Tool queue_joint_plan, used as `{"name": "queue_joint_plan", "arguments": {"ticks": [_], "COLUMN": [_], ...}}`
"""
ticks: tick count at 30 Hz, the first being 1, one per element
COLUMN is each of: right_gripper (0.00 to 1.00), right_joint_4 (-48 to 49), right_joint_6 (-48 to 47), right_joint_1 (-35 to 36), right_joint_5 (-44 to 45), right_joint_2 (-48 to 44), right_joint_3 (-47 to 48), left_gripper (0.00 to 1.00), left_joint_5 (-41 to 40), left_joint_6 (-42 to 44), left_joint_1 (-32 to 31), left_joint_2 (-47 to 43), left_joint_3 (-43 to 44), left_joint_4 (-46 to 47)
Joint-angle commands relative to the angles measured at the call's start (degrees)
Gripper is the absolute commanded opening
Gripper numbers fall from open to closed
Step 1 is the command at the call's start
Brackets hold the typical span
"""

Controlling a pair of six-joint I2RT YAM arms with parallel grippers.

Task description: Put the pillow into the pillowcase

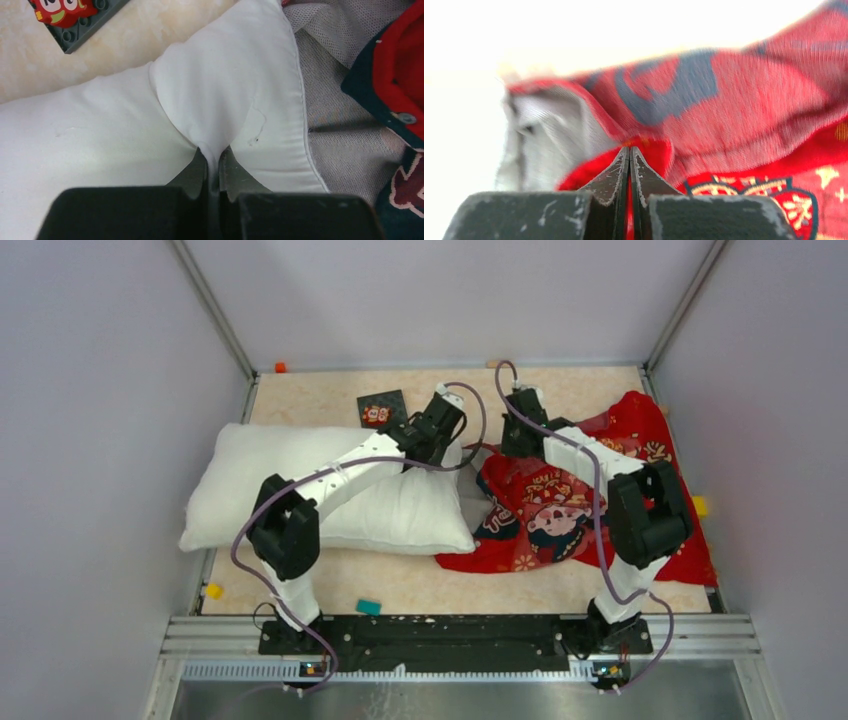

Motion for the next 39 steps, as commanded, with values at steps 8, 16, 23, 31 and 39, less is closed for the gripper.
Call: {"name": "queue_joint_plan", "arguments": {"ticks": [8, 16, 23, 31, 39], "right_gripper": [0.0, 0.49, 0.56, 0.49, 0.51], "right_joint_4": [-7.9, -12.0, -11.53, -10.31, -14.87], "right_joint_6": [-4.48, -1.61, -1.14, -0.93, -0.17], "right_joint_1": [0.04, 1.44, 2.0, 3.21, 4.02], "right_joint_5": [-0.64, 5.74, 5.05, 1.5, 6.59], "right_joint_2": [8.94, 3.33, 6.34, 9.42, 9.96], "right_joint_3": [29.64, 20.29, 16.21, 16.37, 18.17], "left_gripper": [0.0, 0.0, 0.0, 0.0, 0.0], "left_joint_5": [0.1, -1.12, -1.58, -1.94, -2.0], "left_joint_6": [0.16, -1.02, -1.66, -0.63, -0.24], "left_joint_1": [0.07, 0.21, 0.21, 0.21, 0.21], "left_joint_2": [-17.87, -19.49, -21.01, -22.83, -24.47], "left_joint_3": [-2.52, -1.13, 0.26, 0.7, 0.33], "left_joint_4": [-2.1, -3.35, -3.29, -3.88, -4.49]}}
